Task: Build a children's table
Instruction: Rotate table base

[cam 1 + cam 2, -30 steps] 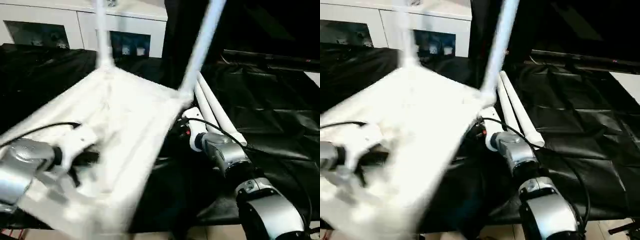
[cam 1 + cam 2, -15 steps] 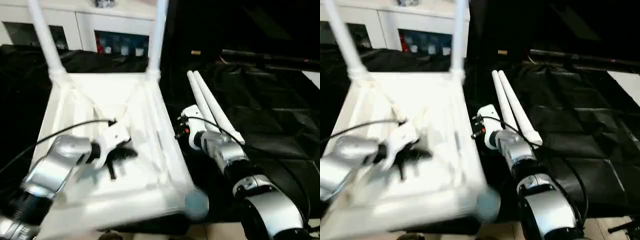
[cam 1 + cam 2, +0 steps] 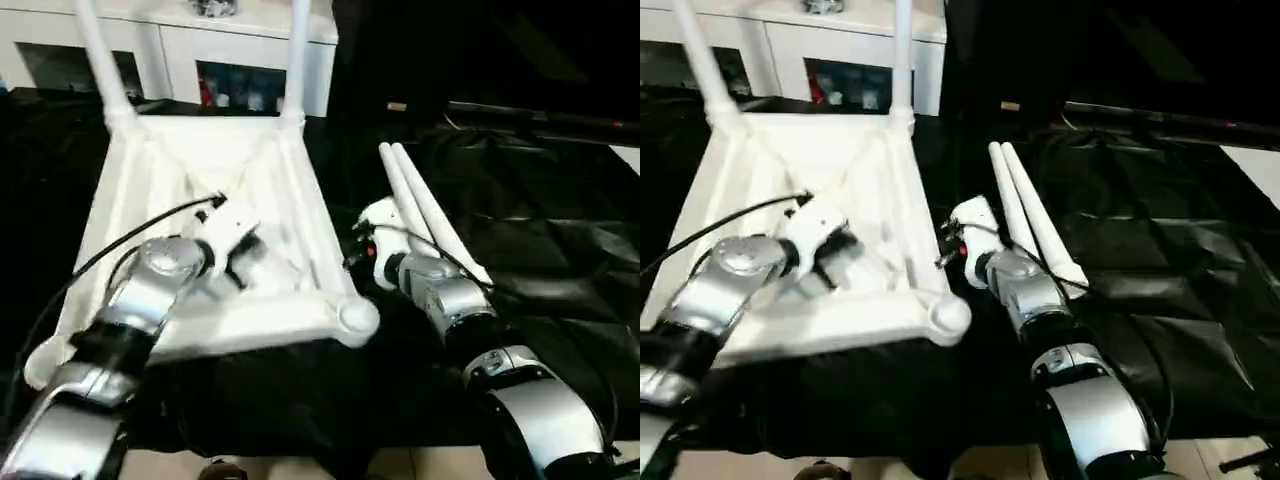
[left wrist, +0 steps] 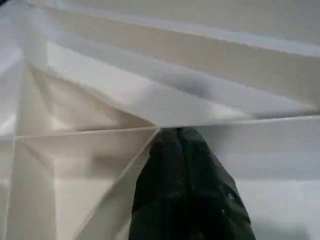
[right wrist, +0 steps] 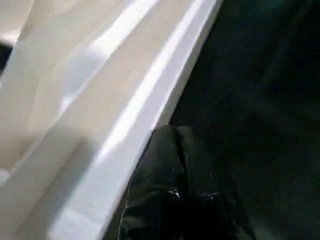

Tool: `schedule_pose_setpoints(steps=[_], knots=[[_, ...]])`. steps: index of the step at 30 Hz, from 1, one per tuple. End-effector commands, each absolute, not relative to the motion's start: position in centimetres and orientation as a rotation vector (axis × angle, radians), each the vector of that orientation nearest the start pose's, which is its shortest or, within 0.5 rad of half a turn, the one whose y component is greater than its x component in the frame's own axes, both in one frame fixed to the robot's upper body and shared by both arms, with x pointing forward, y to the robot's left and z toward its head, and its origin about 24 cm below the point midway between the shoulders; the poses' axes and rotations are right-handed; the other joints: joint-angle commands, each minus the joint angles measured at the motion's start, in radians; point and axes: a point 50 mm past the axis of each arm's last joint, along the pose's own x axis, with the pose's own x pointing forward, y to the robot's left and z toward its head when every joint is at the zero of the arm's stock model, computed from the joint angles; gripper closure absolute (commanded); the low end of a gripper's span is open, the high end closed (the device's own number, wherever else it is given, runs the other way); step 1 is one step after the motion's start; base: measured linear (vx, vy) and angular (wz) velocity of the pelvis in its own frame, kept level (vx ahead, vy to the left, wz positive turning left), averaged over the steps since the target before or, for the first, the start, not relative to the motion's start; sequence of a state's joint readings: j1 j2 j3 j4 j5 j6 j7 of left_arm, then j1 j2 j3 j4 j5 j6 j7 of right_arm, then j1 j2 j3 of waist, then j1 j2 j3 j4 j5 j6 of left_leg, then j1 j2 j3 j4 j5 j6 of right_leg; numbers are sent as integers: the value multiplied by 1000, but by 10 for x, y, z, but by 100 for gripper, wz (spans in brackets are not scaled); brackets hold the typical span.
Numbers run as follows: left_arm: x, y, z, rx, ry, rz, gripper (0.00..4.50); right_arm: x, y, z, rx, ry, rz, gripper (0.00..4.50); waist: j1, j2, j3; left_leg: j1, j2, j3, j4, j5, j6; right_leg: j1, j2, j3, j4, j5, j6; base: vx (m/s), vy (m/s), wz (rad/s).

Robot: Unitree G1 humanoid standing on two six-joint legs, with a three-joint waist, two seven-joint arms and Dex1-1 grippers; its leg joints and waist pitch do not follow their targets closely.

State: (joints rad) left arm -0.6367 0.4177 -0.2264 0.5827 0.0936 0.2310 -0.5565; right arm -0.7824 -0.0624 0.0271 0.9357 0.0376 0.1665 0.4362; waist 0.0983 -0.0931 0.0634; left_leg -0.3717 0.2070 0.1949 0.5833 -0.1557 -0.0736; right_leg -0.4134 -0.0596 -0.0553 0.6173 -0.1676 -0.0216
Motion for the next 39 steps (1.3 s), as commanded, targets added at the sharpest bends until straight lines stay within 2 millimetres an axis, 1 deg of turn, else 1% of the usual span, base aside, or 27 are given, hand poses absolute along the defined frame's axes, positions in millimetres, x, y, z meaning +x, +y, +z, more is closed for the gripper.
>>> schedule_pose_setpoints(steps=[1, 5, 6, 8, 9, 11, 12, 13, 14, 15, 17, 18, 19, 20, 21, 23, 25, 26, 27, 28, 29, 30, 32, 33, 35, 37, 39], knots=[[361, 176, 80, 548, 318, -522, 450, 374, -108, 61, -69, 336, 489, 446, 0, 29, -79, 25, 25, -16, -64, -230, -58, 46, -73, 44, -59, -152, -169, 0, 0, 0], [364, 181, 82, 565, 283, -466, 450, 375, -119, 69, -65, 352, 454, 446, 0, 26, -79, 22, 22, -16, -64, -225, -50, 50, -70, 44, -61, -146, -161, 0, 0, 0], [365, 184, 86, 555, 261, -452, 450, 375, -123, 73, -32, 351, 448, 446, -3, 29, -77, 23, 22, -17, -64, -245, -52, 50, -72, 45, -64, -174, -153, 0, 0, 0], [365, 185, 90, 551, 248, -445, 450, 375, -125, 76, -20, 347, 431, 446, -4, 27, -77, 22, 23, -18, -65, -246, -52, 50, -75, 44, -66, -197, -150, 0, 0, 0], [364, 186, 94, 540, 232, -445, 450, 376, -130, 78, -9, 347, 402, 431, -5, 26, -76, 24, 24, -18, -64, -249, -55, 48, -76, 45, -67, -210, -150, 0, 0, 0], [363, 188, 106, 505, 192, -439, 450, 379, -142, 83, 4, 352, 323, 410, -5, 20, -75, 24, 26, -17, -64, -244, -56, 46, -76, 44, -65, -212, -154, 0, 0, 0], [362, 188, 108, 493, 186, -446, 450, 380, -144, 83, 6, 353, 316, 410, -4, 22, -75, 26, 26, -17, -63, -245, -58, 46, -76, 44, -64, -213, -157, 0, 0, 0], [360, 187, 115, 454, 168, -472, 450, 381, -149, 86, 8, 355, 299, 401, -4, 19, -75, 24, 25, -16, -62, -241, -58, 46, -76, 43, -63, -210, -158, 0, 0, 0], [358, 187, 118, 434, 159, -491, 450, 380, -150, 88, 9, 357, 297, 390, -4, 21, -75, 25, 25, -15, -62, -230, -59, 45, -74, 43, -61, -196, -162, 0, 0, 0], [357, 188, 122, 425, 148, -502, 450, 380, -150, 89, 6, 358, 303, 380, -4, 19, -74, 24, 24, -13, -61, -231, -57, 44, -72, 43, -62, -194, -162, 0, 0, 0], [357, 188, 125, 423, 140, -505, 450, 379, -150, 91, 4, 360, 308, 366, -4, 21, -74, 23, 22, -14, -62, -232, -54, 44, -71, 43, -62, -202, -151, 0, 0, 0], [353, 188, 130, 405, 136, -543, 450, 376, -147, 93, -1, 355, 361, 358, -5, 20, -73, 23, 23, -14, -63, -235, -54, 44, -71, 44, -63, -209, -146, 0, 0, 0], [344, 184, 134, 395, 137, -623, 450, 370, -144, 94, -23, 341, 426, 337, -2, 32, -75, 24, 24, -16, -62, -232, -56, 47, -74, 44, -59, -199, -150, 0, 0, 0], [339, 181, 135, 400, 138, -668, 450, 367, -144, 94, -35, 332, 455, 337, -1, 33, -72, 23, 29, -17, -65, -242, -58, 45, -76, 44, -62, -189, -151, 0, 0, 0], [336, 179, 135, 403, 139, -692, 450, 366, -143, 94, -41, 328, 469, 332, -1, 35, -73, 23, 29, -17, -65, -241, -58, 46, -75, 44, -61, -179, -155, 0, 0, 0], [319, 171, 135, 436, 133, -803, 450, 358, -145, 92, -55, 312, 510, 314, -1, 41, -75, 23, 28, -16, -65, -235, -62, 48, -70, 43, -58, -130, -170, 0, 0, 0], [312, 169, 134, 446, 124, -802, 450, 352, -150, 87, -73, 328, 497, 290, -2, 54, -73, 24, 26, -16, -66, -246, -65, 48, -68, 44, -57, -124, -179, 0, 0, 0], [309, 169, 132, 442, 126, -786, 450, 349, -153, 84, -80, 332, 490, 288, -1, 56, -70, 25, 25, -14, -64, -264, -66, 46, -65, 45, -60, -141, -179, 0, 0, 0], [306, 169, 130, 426, 118, -751, 450, 344, -156, 82, -87, 327, 477, 288, -1, 52, -68, 24, 24, -14, -66, -273, -62, 48, -65, 45, -65, -161, -175, 0, 0, 0], [301, 168, 128, 397, 105, -701, 450, 337, -160, 80, -85, 308, 460, 270, 1, 55, -64, 26, 24, -14, -66, -310, -62, 46, -66, 46, -75, -245, -153, 0, 0, 0], [297, 168, 126, 375, 98, -670, 450, 331, -162, 80, -73, 287, 453, 270, 1, 57, -65, 25, 24, -15, -66, -309, -63, 48, -67, 47, -74, -259, -147, 0, 0, 0], [295, 168, 126, 369, 96, -660, 450, 329, -163, 80, -69, 280, 451, 248, 1, 55, -63, 23, 24, -15, -66, -312, -58, 47, -67, 47, -79, -282, -139, 0, 0, 0], [288, 167, 122, 340, 79, -593, 450, 315, -164, 82, -32, 214, 471, 240, 0, 56, -61, 23, 23, -17, -68, -333, -46, 42, -64, 45, -89, -354, -107, 0, 0, 0], [284, 166, 121, 333, 74, -577, 450, 309, -164, 83, -22, 195, 480, 240, -2, 55, -60, 22, 24, -18, -69, -343, -43, 43, -65, 44, -93, -376, -98, 0, 0, 0], [275, 166, 118, 288, 35, -512, 450, 291, -163, 79, 2, 182, 514, 207, -7, 51, -57, 24, 22, -20, -69, -368, -33, 37, -62, 41, -104, -442, -67, 0, 0, 0], [269, 164, 116, 260, 16, -490, 450, 283, -163, 76, 19, 184, 514, 199, -11, 48, -57, 19, 23, -24, -71, -372, -25, 38, -64, 39, -110, -481, -43, 0, 0, 0], [262, 163, 114, 256, 21, -493, 450, 276, -164, 73, 22, 191, 510, 187, -18, 45, -55, 21, 19, -26, -69, -395, -20, 31, -61, 34, -119, -539, -19, 0, 0, 0]])
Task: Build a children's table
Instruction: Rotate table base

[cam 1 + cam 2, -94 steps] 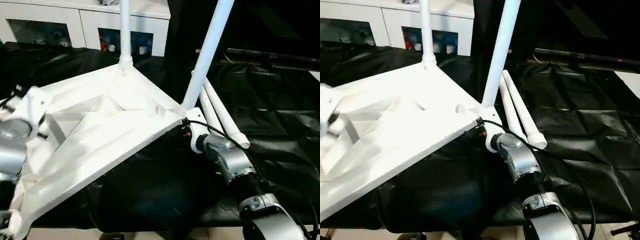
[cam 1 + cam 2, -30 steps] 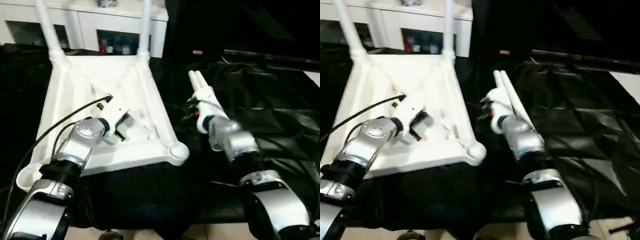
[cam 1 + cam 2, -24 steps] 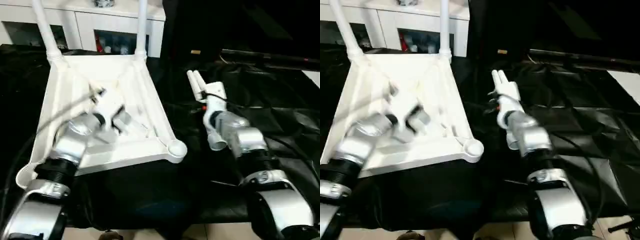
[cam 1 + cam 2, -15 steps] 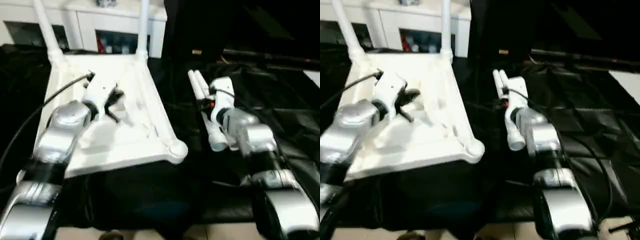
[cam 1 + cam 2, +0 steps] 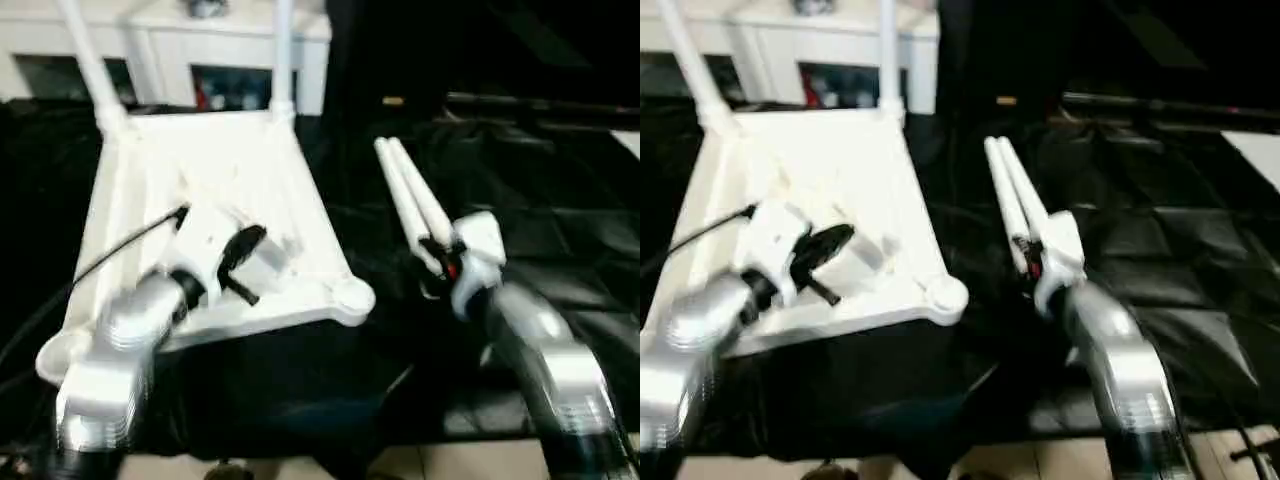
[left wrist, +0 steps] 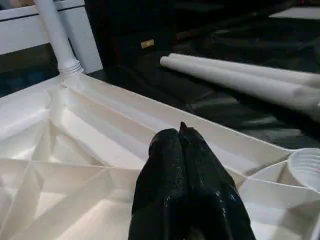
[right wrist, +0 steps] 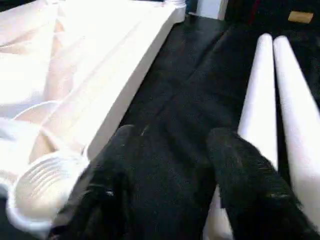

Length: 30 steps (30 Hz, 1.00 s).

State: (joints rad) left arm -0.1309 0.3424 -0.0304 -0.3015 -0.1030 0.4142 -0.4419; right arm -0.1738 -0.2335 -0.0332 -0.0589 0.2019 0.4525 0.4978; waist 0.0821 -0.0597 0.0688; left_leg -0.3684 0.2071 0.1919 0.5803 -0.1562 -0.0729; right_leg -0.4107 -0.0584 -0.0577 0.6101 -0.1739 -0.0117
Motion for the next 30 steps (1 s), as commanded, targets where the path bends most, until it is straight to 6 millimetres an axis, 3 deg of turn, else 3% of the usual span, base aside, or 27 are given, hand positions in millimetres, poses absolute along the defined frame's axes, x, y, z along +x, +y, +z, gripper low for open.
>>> schedule_pose_setpoints(steps=[1, 2, 6, 7, 8, 9, 10, 13, 15, 17, 18, 19, 20, 21, 22, 23, 24, 25, 27, 29, 30], knots=[[258, 163, 113, 255, 24, -496, 450, 273, -164, 73, 22, 192, 508, 172, -3, 11, -60, 17, 18, -23, -67, -397, -20, 27, -62, 36, -114, -542, -23, 0, 0, 0], [253, 162, 112, 261, 32, -507, 450, 271, -165, 73, 32, 195, 504, 161, -4, 6, -57, 21, 17, -23, -64, -410, -19, 21, -62, 35, -120, -575, -11, 0, 0, 0], [241, 164, 111, 280, 56, -554, 450, 267, -164, 78, 50, 193, 501, 130, -12, 7, -55, 23, 15, -28, -63, -436, -22, 16, -61, 30, -125, -619, 12, 0, 0, 0], [242, 166, 112, 281, 66, -553, 429, 272, -163, 83, 58, 185, 508, 115, -17, 0, -53, 23, 14, -30, -64, -447, -24, 14, -58, 26, -127, -624, 14, 0, 0, 0], [243, 167, 112, 268, 80, -556, 429, 276, -162, 87, 57, 180, 514, 115, -18, 7, -51, 31, 12, -32, -61, -470, -29, 8, -58, 23, -130, -644, 14, 0, 0, 0], [243, 168, 112, 261, 88, -558, 417, 278, -162, 89, 53, 180, 514, 112, -21, 7, -50, 32, 10, -34, -59, -478, -31, 8, -59, 19, -132, -653, 14, 0, 0, 0], [245, 168, 113, 251, 106, -576, 406, 289, -162, 90, 30, 201, 489, 92, -28, 2, -50, 29, 9, -38, -59, -485, -38, 12, -62, 14, -134, -666, 20, 0, 0, 0], [249, 167, 114, 260, 129, -630, 378, 306, -163, 90, 21, 242, 425, 69, -36, 8, -51, 22, 11, -48, -67, -491, -46, 27, -66, 6, -131, -644, 10, 0, 0, 0], [253, 166, 114, 288, 162, -699, 360, 322, -164, 89, 9, 283, 367, 49, -39, 12, -50, 27, 11, -51, -69, -519, -53, 24, -65, 2, -132, -629, 0, 0, 0, 0], [256, 166, 111, 310, 209, -772, 354, 338, -165, 85, -25, 334, 315, 38, -42, 21, -50, 36, 9, -55, -68, -557, -62, 24, -67, -5, -136, -628, -11, 0, 0, 0], [256, 166, 110, 314, 220, -786, 333, 341, -165, 84, -33, 342, 305, 24, -46, 27, -52, 38, 13, -58, -71, -574, -68, 32, -69, -9, -132, -589, -27, 0, 0, 0], [258, 165, 110, 329, 240, -825, 333, 350, -164, 82, -43, 372, 284, 24, -45, 39, -52, 35, 18, -64, -76, -593, -74, 41, -73, -13, -126, -544, -45, 0, 0, 0], [260, 164, 110, 337, 252, -847, 323, 356, -164, 81, -46, 389, 273, 16, -49, 38, -50, 33, 19, -65, -80, -616, -80, 42, -72, -13, -121, -523, -60, 0, 0, 0], [264, 164, 111, 335, 268, -860, 312, 364, -163, 81, -66, 402, 256, 2, -48, 42, -49, 37, 18, -65, -78, -626, -82, 39, -71, -13, -121, -521, -64, 0, 0, 0], [266, 164, 112, 338, 268, -861, 305, 367, -163, 81, -66, 408, 250, 0, -50, 38, -52, 45, 14, -61, -70, -627, -82, 35, -75, -13, -124, -530, -76, 0, 0, 0], [268, 163, 113, 342, 264, -862, 296, 370, -163, 82, -62, 415, 245, 0, -48, 45, -52, 44, 12, -61, -68, -615, -81, 36, -78, -12, -125, -528, -80, 0, 0, 0], [274, 163, 116, 352, 258, -854, 296, 379, -162, 84, -56, 432, 231, 0, -49, 44, -49, 42, 11, -60, -66, -605, -77, 37, -77, -16, -128, -544, -80, 0, 0, 0], [278, 162, 118, 363, 249, -835, 276, 384, -162, 85, -54, 442, 222, 0, -53, 43, -48, 50, 10, -58, -60, -615, -72, 33, -76, -25, -132, -569, -78, 0, 0, 0], [282, 163, 120, 369, 245, -819, 268, 387, -162, 86, -56, 446, 215, 0, -50, 43, -47, 44, 11, -58, -58, -588, -64, 43, -81, -28, -134, -571, -71, 0, 0, 0], [286, 162, 121, 368, 227, -787, 268, 391, -161, 90, -58, 424, 231, 0, -52, 45, -46, 46, 12, -57, -56, -592, -62, 41, -82, -36, -136, -585, -65, 0, 0, 0], [290, 162, 123, 353, 211, -747, 268, 396, -159, 96, -65, 390, 245, 0, -52, 40, -48, 40, 15, -58, -58, -584, -60, 50, -87, -44, -133, -579, -59, 0, 0, 0]])
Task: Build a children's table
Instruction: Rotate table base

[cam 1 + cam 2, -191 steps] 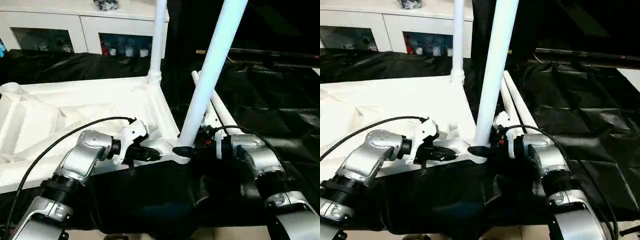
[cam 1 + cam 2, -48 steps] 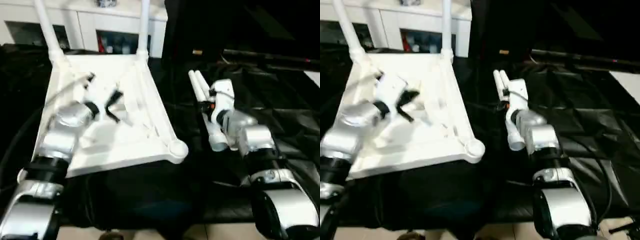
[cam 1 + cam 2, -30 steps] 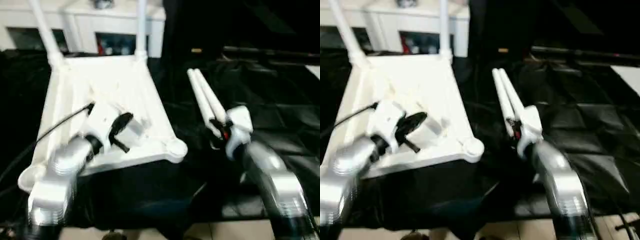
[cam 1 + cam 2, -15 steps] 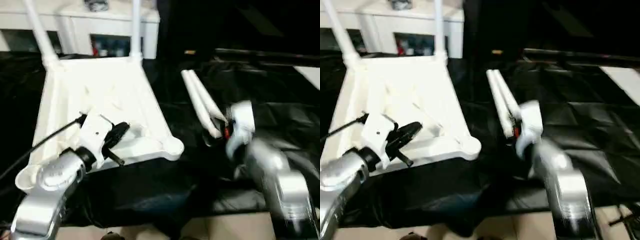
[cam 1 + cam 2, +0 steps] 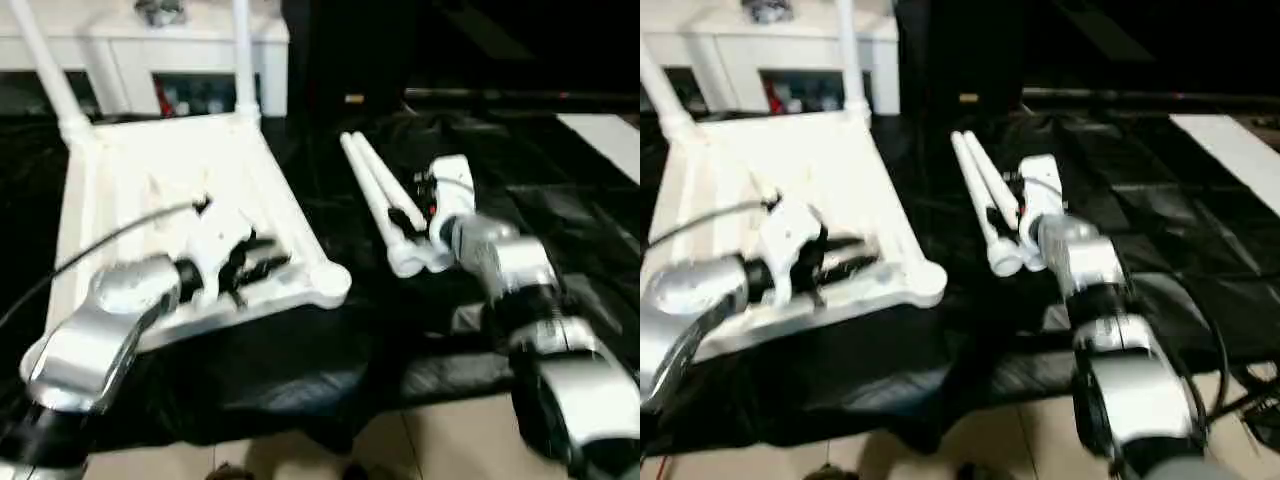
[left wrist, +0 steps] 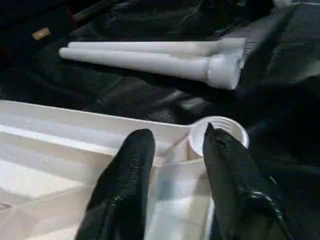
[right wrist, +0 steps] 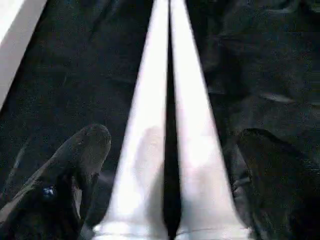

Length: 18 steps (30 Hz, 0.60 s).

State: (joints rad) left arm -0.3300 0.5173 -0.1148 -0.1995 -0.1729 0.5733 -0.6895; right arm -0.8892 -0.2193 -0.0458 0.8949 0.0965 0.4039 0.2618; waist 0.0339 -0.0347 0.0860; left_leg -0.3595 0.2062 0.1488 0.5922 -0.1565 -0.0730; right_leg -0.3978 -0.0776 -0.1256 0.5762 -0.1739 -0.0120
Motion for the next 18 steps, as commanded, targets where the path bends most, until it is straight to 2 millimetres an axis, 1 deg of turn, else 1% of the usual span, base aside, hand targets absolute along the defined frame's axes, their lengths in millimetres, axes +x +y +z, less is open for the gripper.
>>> schedule_pose_setpoints(steps=[1, 2, 3, 4, 5, 6, 8, 9, 10, 11, 12, 13, 14, 15, 17, 18], knots=[[294, 161, 124, 321, 182, -692, 268, 398, -156, 100, -25, 369, 272, 0, -5, 10, -67, 27, 20, -17, -73, -584, -62, 41, -71, 23, -96, -569, -59, 0, 0, 0], [294, 160, 124, 307, 183, -682, 268, 399, -154, 101, -11, 367, 283, 0, -1, 10, -68, 32, 19, -15, -70, -571, -58, 36, -74, 25, -97, -560, -66, 0, 0, 0], [295, 159, 122, 280, 188, -662, 268, 399, -151, 102, 17, 365, 307, 0, -1, 6, -69, 33, 18, -13, -68, -565, -56, 33, -74, 28, -97, -555, -73, 0, 0, 0], [294, 158, 120, 271, 190, -669, 268, 400, -149, 100, 1, 377, 320, 0, -2, 8, -70, 28, 18, -12, -69, -544, -50, 34, -73, 32, -90, -525, -93, 0, 0, 0], [293, 157, 120, 271, 191, -672, 268, 400, -148, 99, -13, 382, 325, 0, -1, 7, -70, 24, 18, -12, -71, -535, -48, 36, -73, 34, -88, -515, -98, 0, 0, 0], [293, 156, 118, 275, 195, -675, 268, 400, -146, 98, -43, 389, 336, 0, 0, 8, -71, 23, 18, -11, -71, -524, -46, 34, -74, 37, -85, -504, -107, 0, 0, 0], [293, 155, 116, 279, 198, -679, 268, 401, -143, 97, -50, 396, 343, 0, 2, 7, -74, 26, 17, -7, -68, -501, -42, 31, -74, 43, -81, -480, -128, 0, 0, 0], [293, 155, 116, 279, 197, -681, 268, 402, -142, 97, -48, 397, 345, 0, 3, 2, -74, 23, 17, -5, -69, -490, -39, 31, -73, 44, -79, -473, -133, 0, 0, 0], [295, 154, 118, 277, 190, -679, 268, 402, -138, 97, -43, 410, 364, 0, 6, 4, -74, 22, 17, -3, -69, -469, -37, 32, -73, 47, -77, -462, -138, 0, 0, 0], [295, 154, 119, 277, 189, -678, 268, 402, -138, 96, -42, 414, 369, 0, 6, 2, -77, 19, 17, -2, -68, -451, -34, 34, -73, 49, -71, -446, -146, 0, 0, 0], [296, 155, 120, 279, 184, -673, 268, 402, -136, 95, -48, 427, 378, 0, 9, 4, -76, 20, 18, -1, -69, -446, -32, 33, -73, 50, -72, -440, -148, 0, 0, 0], [297, 156, 122, 284, 181, -666, 268, 402, -134, 94, -52, 436, 390, 0, 10, 2, -76, 18, 18, 1, -69, -435, -30, 33, -71, 52, -70, -429, -153, 0, 0, 0], [297, 157, 123, 287, 181, -663, 268, 401, -132, 93, -54, 450, 396, 0, 13, 4, -78, 19, 20, 1, -69, -425, -30, 33, -73, 54, -66, -415, -159, 0, 0, 0], [296, 158, 123, 289, 181, -662, 268, 401, -132, 92, -56, 456, 397, 0, 13, 2, -78, 17, 21, 2, -70, -417, -29, 34, -72, 54, -65, -406, -162, 0, 0, 0], [295, 161, 124, 301, 187, -662, 268, 401, -129, 90, -64, 474, 400, 0, 20, 3, -80, 13, 22, 2, -71, -385, -31, 37, -72, 57, -56, -371, -172, 0, 0, 0], [293, 162, 124, 307, 193, -664, 268, 400, -127, 89, -66, 481, 403, 0, 21, -1, -81, 12, 22, 3, -71, -377, -30, 37, -72, 58, -54, -363, -174, 0, 0, 0]])
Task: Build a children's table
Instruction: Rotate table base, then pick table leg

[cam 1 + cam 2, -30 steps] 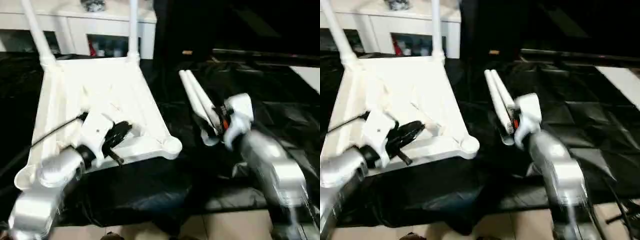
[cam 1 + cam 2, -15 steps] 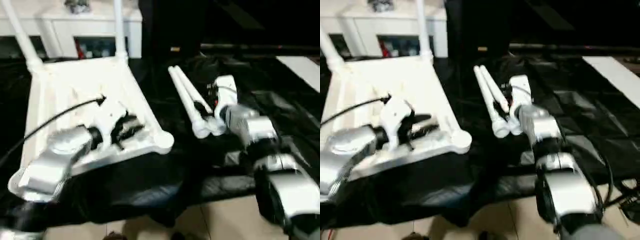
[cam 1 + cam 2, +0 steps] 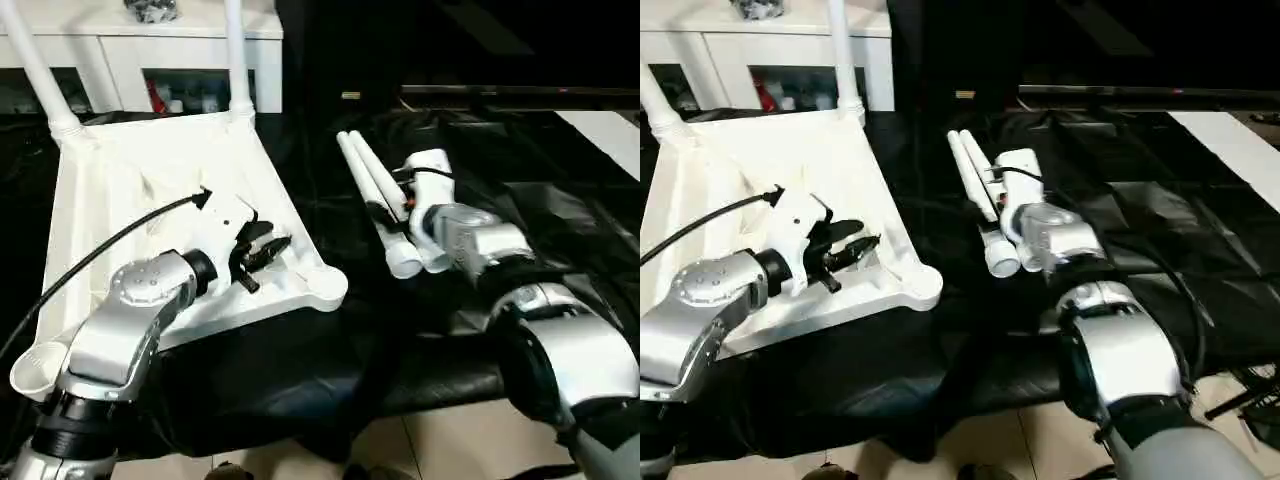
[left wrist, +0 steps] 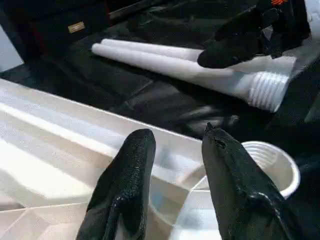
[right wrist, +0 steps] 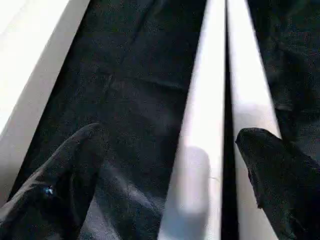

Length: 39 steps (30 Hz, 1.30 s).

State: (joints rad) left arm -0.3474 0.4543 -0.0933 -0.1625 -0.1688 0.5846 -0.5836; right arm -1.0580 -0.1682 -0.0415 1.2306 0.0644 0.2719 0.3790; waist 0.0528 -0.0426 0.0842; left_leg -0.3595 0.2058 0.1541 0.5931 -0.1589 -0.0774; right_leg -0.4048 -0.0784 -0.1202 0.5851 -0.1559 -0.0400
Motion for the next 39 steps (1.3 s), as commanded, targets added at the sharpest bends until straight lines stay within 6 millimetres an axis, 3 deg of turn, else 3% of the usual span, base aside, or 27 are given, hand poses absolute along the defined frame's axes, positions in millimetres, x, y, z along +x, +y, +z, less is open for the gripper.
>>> schedule_pose_setpoints(steps=[1, 6, 7, 10, 13, 15, 19, 25, 32, 39], knots=[[291, 164, 125, 313, 199, -668, 268, 400, -125, 87, -69, 492, 405, 0, 7, 9, -79, 13, 22, 0, -71, -364, -27, 42, -71, 56, -60, -370, -151, 0, 0, 0], [282, 168, 126, 319, 224, -691, 268, 400, -124, 85, -83, 497, 354, 0, 21, -5, -82, 11, 20, 9, -64, -305, -28, 37, -71, 66, -46, -349, -160, 0, 0, 0], [281, 169, 126, 320, 227, -692, 268, 400, -123, 85, -75, 495, 355, 0, 27, -4, -85, 12, 20, 13, -61, -287, -26, 34, -70, 70, -41, -334, -159, 0, 0, 0], [277, 172, 126, 327, 243, -698, 268, 400, -122, 85, -73, 491, 350, 0, 39, -1, -90, -4, 20, 16, -59, -203, -18, 42, -65, 73, -21, -227, -170, 0, 0, 0], [274, 173, 126, 331, 253, -705, 268, 400, -120, 83, -70, 494, 348, 0, 41, -1, -93, -9, 19, 16, -56, -174, -19, 45, -62, 72, -12, -177, -175, 0, 0, 0], [273, 173, 126, 335, 260, -709, 268, 399, -120, 82, -77, 503, 342, 0, 40, 0, -90, -9, 19, 17, -57, -185, -19, 41, -59, 72, -15, -182, -176, 0, 0, 0], [272, 175, 127, 340, 264, -712, 268, 400, -120, 83, -67, 498, 340, 0, 38, -1, -85, -5, 19, 15, -59, -258, -37, 37, -61, 73, -27, -302, -143, 0, 0, 0], [271, 174, 127, 336, 269, -726, 268, 403, -123, 88, -61, 455, 302, 0, 37, -4, -82, -3, 18, 13, -59, -296, -48, 31, -62, 73, -34, -379, -112, 0, 0, 0], [268, 167, 127, 322, 270, -783, 268, 399, -127, 79, -65, 524, 281, 0, 36, -5, -83, -7, 16, 13, -57, -293, -47, 32, -61, 73, -35, -386, -99, 0, 0, 0], [261, 160, 127, 315, 275, -854, 268, 392, -131, 65, -55, 624, 251, 0, 37, -8, -85, -8, 18, 14, -57, -276, -50, 33, -59, 73, -28, -341, -118, 0, 0, 0]])
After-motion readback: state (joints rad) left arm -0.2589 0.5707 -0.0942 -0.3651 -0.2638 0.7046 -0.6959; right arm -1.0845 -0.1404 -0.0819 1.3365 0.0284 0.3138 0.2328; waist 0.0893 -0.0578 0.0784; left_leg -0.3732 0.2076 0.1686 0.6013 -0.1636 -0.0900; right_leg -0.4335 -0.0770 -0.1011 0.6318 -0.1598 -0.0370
